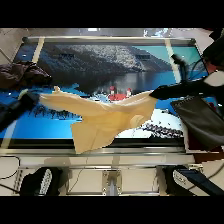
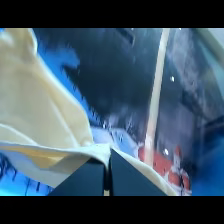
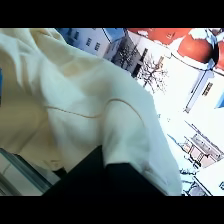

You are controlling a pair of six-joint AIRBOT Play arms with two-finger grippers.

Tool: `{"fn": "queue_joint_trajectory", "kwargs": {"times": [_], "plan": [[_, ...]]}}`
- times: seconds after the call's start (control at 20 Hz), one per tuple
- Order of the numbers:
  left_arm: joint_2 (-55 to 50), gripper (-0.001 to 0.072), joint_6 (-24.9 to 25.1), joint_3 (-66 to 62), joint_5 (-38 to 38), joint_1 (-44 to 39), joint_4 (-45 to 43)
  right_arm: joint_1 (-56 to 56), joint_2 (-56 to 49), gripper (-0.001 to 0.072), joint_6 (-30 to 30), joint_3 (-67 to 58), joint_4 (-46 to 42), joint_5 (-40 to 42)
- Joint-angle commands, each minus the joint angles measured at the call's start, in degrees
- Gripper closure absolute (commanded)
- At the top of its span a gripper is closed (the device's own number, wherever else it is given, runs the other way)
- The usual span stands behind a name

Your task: Fold the shirts.

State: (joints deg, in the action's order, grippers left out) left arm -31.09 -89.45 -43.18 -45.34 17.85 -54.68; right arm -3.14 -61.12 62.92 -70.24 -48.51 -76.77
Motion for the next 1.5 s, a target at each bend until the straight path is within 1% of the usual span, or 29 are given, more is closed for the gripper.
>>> {"fn": "queue_joint_trajectory", "kwargs": {"times": [0.0, 0.15, 0.25, 0.35, 0.4, 0.45, 0.55, 0.65, 0.75, 0.85, 0.9, 0.95, 1.0, 1.1, 1.2, 1.35, 1.4, 1.45], "plan": [[2.1, 0.0700, 3.3, -17.5, -2.7, 3.8, -5.4, 0.0, 14.4, 0.0696, 7.3, -9.4, -0.7, -4.7], [2.5, 0.0701, 6.6, -31.0, -3.3, 4.4, -5.4, 0.0, 21.1, 0.0697, 12.1, -20.5, -1.2, -3.9], [2.4, 0.0701, 9.1, -37.9, -3.9, 4.4, -5.5, 0.0, 21.9, 0.0698, 13.8, -27.8, -1.5, -3.9], [2.0, 0.0701, 9.3, -42.1, -3.8, 4.4, -8.7, 0.0, 21.1, 0.0698, 14.4, -33.0, -3.7, -3.0], [1.5, 0.0702, 9.3, -42.7, -3.9, 4.4, -9.5, 0.0, 20.7, 0.0698, 14.4, -34.5, -6.3, -2.7], [0.4, 0.0702, 9.3, -42.7, -5.2, 4.4, -9.2, 0.0, 19.3, 0.0699, 14.6, -35.3, -9.7, -2.3], [-4.5, 0.0702, 9.3, -42.7, -11.8, 4.4, -5.7, 0.0, 15.5, 0.0699, 14.8, -35.5, -13.2, -1.9], [-12.2, 0.0701, 9.4, -42.7, -16.6, 3.5, -3.1, 0.0, 8.5, 0.0699, 14.8, -35.5, -12.9, -2.0], [-21.0, 0.0702, 9.4, -42.7, -16.7, -0.3, -5.6, 0.0, -0.7, 0.0699, 14.7, -35.2, -11.3, -2.0], [-30.6, 0.0702, 9.3, -42.7, -14.0, -5.0, -11.9, 0.5, -11.2, 0.0699, 12.7, -34.4, -7.2, -1.3], [-35.3, 0.0702, 8.3, -42.7, -10.9, -6.5, -15.3, 1.6, -16.7, 0.0698, 11.5, -34.5, -6.8, 0.1], [-40.1, 0.0701, 5.0, -42.7, -6.3, -7.6, -18.0, 2.7, -21.5, 0.0698, 11.3, -34.5, -6.9, 2.9], [-44.2, 0.0702, 1.9, -42.7, -1.6, -8.0, -19.0, 3.7, -26.4, 0.0698, 10.9, -34.5, -6.9, 7.3], [-51.6, 0.0701, -1.2, -42.7, 6.0, -8.3, -18.6, 5.3, -34.4, 0.0699, 11.0, -34.5, -6.8, 18.1], [-56.4, 0.0700, -1.8, -42.7, 9.6, -8.9, -18.6, 7.1, -40.6, 0.0698, 11.0, -34.5, -5.5, 27.8], [-59.0, 0.0698, -1.9, -42.7, 14.9, -8.9, -16.9, 9.3, -45.4, 0.0692, 11.2, -34.6, -3.7, 40.3], [-58.9, 0.0684, -1.9, -42.8, 15.7, -8.9, -15.8, 9.7, -45.6, 0.0638, 11.2, -34.6, -3.7, 43.6], [-58.5, 0.0565, -1.9, -42.8, 15.8, -8.7, -15.3, 9.7, -45.5, 0.0424, 11.4, -35.1, -3.6, 44.9]]}}
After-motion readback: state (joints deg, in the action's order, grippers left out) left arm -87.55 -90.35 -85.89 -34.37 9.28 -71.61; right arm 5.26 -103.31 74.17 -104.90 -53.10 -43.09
